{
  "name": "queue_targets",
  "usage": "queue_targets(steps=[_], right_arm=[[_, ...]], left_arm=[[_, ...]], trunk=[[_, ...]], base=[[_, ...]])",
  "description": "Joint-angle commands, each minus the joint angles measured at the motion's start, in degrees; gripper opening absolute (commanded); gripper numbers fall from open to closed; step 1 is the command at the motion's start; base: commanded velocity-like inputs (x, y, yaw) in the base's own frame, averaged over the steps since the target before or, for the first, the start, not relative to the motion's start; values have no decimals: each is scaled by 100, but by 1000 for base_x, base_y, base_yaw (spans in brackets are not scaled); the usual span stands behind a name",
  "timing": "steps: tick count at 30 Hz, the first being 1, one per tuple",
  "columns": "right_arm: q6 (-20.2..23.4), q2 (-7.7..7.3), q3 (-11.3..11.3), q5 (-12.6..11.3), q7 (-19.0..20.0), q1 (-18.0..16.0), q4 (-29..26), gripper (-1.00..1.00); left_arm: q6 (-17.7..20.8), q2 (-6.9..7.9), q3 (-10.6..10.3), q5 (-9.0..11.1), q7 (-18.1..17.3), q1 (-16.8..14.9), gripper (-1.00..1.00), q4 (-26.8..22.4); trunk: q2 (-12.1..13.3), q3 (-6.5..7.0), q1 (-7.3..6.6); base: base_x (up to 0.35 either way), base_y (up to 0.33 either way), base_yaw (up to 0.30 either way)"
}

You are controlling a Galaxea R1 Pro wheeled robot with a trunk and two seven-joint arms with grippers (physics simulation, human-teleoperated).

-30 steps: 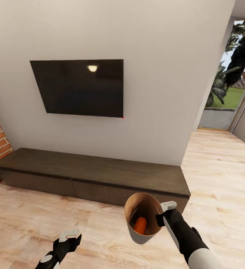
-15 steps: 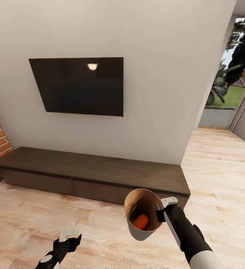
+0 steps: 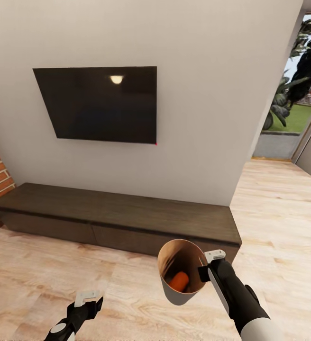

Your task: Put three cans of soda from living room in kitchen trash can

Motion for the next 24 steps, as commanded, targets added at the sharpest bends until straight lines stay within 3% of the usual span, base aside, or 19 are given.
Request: queue_targets(steps=[1, 24], right_arm=[[-4, 1, 2, -42, 3, -3, -3, -100], [31, 1, 3, -42, 3, -3, -12, -100]], left_arm=[[0, 0, 0, 0, 0, 0, 100, 0], [-1, 53, 9, 8, 7, 0, 100, 0]], trunk=[[-1, -9, 0], [-81, -257, 44]], base=[[0, 0, 0], [0, 0, 0]])
